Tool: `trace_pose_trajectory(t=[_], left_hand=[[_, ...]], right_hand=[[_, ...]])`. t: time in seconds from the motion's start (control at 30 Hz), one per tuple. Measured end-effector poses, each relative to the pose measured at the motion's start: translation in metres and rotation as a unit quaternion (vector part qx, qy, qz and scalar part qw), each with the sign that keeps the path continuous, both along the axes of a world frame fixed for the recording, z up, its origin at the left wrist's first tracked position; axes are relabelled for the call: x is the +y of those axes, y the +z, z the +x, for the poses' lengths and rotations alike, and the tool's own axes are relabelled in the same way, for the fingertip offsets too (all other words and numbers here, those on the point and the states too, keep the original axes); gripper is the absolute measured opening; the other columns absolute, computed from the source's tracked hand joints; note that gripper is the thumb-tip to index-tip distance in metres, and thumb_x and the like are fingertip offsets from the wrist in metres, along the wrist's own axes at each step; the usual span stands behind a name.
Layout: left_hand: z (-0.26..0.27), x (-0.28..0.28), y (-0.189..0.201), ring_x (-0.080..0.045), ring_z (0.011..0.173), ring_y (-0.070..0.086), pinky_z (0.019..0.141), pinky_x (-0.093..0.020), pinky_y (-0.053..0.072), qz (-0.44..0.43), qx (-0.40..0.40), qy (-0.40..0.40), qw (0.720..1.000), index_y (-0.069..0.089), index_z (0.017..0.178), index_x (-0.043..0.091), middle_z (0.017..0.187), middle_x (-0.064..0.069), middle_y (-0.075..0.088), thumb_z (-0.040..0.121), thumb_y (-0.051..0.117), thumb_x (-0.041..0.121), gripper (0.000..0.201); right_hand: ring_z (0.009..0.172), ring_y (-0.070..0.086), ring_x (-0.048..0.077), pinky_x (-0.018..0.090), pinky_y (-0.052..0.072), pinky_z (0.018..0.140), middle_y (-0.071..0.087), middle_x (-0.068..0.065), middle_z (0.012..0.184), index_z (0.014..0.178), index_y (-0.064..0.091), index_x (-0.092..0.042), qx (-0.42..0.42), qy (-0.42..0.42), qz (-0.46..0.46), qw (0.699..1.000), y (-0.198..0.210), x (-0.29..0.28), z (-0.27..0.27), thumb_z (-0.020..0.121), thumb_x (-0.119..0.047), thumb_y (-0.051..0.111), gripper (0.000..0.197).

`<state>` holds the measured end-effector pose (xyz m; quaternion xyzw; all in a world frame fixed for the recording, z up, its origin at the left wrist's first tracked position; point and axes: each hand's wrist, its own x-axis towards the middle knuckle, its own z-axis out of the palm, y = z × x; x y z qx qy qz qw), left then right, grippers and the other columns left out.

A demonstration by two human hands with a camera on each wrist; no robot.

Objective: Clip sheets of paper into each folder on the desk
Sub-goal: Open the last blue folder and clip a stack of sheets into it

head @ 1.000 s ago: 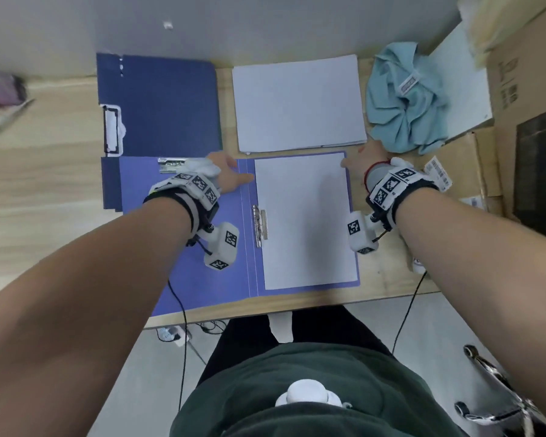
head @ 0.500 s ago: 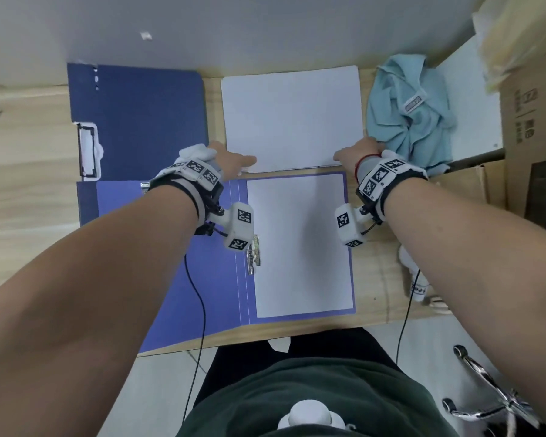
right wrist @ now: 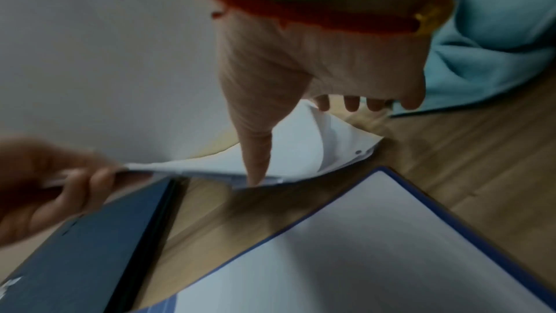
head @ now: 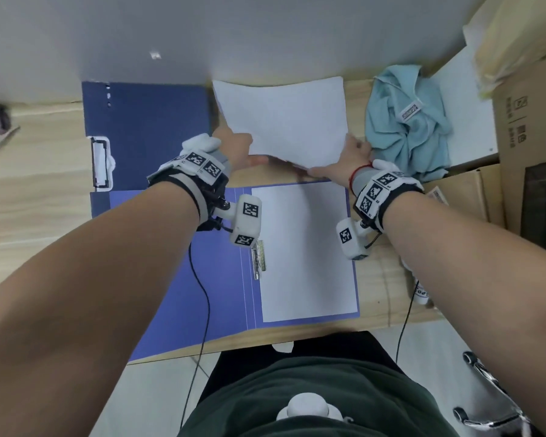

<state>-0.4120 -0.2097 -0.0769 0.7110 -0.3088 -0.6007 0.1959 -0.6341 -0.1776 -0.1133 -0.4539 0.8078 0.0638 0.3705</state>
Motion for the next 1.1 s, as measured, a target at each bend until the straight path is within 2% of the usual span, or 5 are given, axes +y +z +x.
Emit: trace_pose_trajectory(t=[0.3, 0.5, 0.7, 0.9, 1.1], left_hand=[[0.028, 0.029, 0.085, -0.029, 0.084, 0.075, 0.065, -0.030, 0.061, -0.071, 0.102, 0.011, 0.992, 0.056, 0.128, -0.001, 0.115, -0.017, 0.070, 0.097, 0.042, -0.004, 0.034], [0.040, 0.053, 0.131, -0.026, 0.095, 0.073, 0.081, -0.037, 0.061, -0.084, 0.107, -0.029, 0.990, 0.051, 0.133, 0.012, 0.116, -0.011, 0.069, 0.094, 0.048, 0.062, 0.064], [0.034, 0.085, 0.137, -0.025, 0.099, 0.072, 0.084, -0.046, 0.060, -0.078, 0.088, -0.081, 0.990, 0.047, 0.139, 0.012, 0.125, -0.007, 0.064, 0.060, 0.075, 0.072, 0.103], [0.045, 0.083, 0.125, -0.031, 0.085, 0.071, 0.082, -0.045, 0.060, -0.148, -0.097, -0.004, 0.984, 0.066, 0.110, 0.009, 0.097, -0.011, 0.073, 0.062, 0.059, 0.025, 0.050], [0.058, 0.098, 0.143, -0.031, 0.097, 0.070, 0.092, -0.045, 0.057, -0.151, -0.017, -0.011, 0.988, 0.063, 0.114, 0.003, 0.109, -0.014, 0.071, 0.069, 0.072, 0.011, 0.047]], right_hand=[[0.152, 0.003, 0.029, 0.053, 0.008, 0.120, 0.008, 0.004, 0.164, 0.138, 0.043, -0.051, 0.049, 0.175, -0.128, 0.975, 0.058, 0.014, 0.050, 0.082, -0.043, 0.070, 0.063], [0.079, 0.060, 0.035, 0.031, 0.037, 0.064, 0.058, 0.008, 0.076, 0.071, 0.053, -0.020, -0.021, 0.132, -0.196, 0.972, 0.103, 0.024, 0.066, 0.092, -0.019, 0.047, 0.022], [0.084, 0.061, 0.033, 0.032, 0.045, 0.072, 0.067, 0.010, 0.092, 0.096, 0.064, -0.020, -0.069, 0.223, -0.229, 0.945, 0.137, 0.062, 0.106, 0.097, -0.028, 0.043, 0.022], [0.133, 0.045, 0.021, 0.027, 0.034, 0.104, 0.041, 0.004, 0.152, 0.153, 0.031, -0.025, -0.193, 0.306, -0.195, 0.912, 0.142, 0.081, 0.116, 0.090, -0.045, 0.066, 0.076], [0.135, 0.041, 0.023, 0.040, 0.035, 0.113, 0.039, 0.008, 0.149, 0.149, 0.028, -0.016, -0.250, 0.024, -0.289, 0.924, 0.134, 0.061, 0.061, 0.070, -0.033, 0.088, 0.101]])
